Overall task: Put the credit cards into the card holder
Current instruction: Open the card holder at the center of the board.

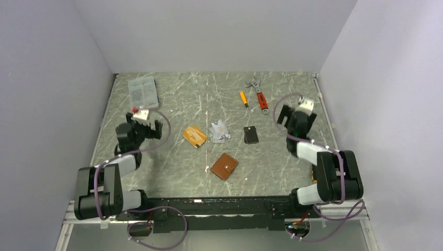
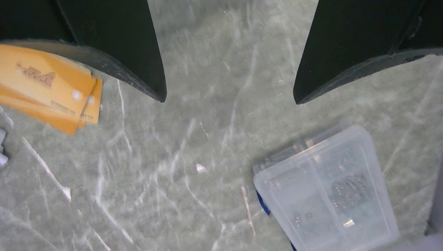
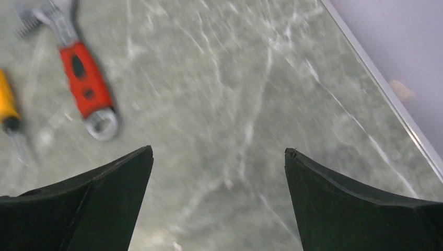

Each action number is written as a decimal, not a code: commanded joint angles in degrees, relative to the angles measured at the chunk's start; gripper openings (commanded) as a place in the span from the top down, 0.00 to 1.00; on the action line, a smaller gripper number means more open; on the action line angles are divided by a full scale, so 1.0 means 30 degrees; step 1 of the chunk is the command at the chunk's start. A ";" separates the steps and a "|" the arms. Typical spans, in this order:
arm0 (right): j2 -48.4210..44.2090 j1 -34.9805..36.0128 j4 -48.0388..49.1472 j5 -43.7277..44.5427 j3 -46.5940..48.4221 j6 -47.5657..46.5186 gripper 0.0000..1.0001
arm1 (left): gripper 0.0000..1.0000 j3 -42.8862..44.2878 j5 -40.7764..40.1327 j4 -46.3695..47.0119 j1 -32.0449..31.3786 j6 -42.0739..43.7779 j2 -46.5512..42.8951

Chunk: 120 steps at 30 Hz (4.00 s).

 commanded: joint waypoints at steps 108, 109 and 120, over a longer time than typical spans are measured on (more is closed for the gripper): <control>-0.4780 1.7111 -1.6440 -0.1668 0.1343 1.1987 0.31 | 1.00 1.5219 0.5255 -2.3503 -1.4731 -0.1152 0.9971; -0.4465 1.7634 -1.6445 -0.1305 0.1570 1.1922 0.31 | 1.00 1.5551 0.5281 -2.3655 -1.4754 -0.0960 0.9885; -0.1979 2.0760 -1.6100 0.3351 0.4137 0.9641 0.28 | 1.00 1.7181 0.5470 -2.5268 -1.4897 -0.0546 1.0523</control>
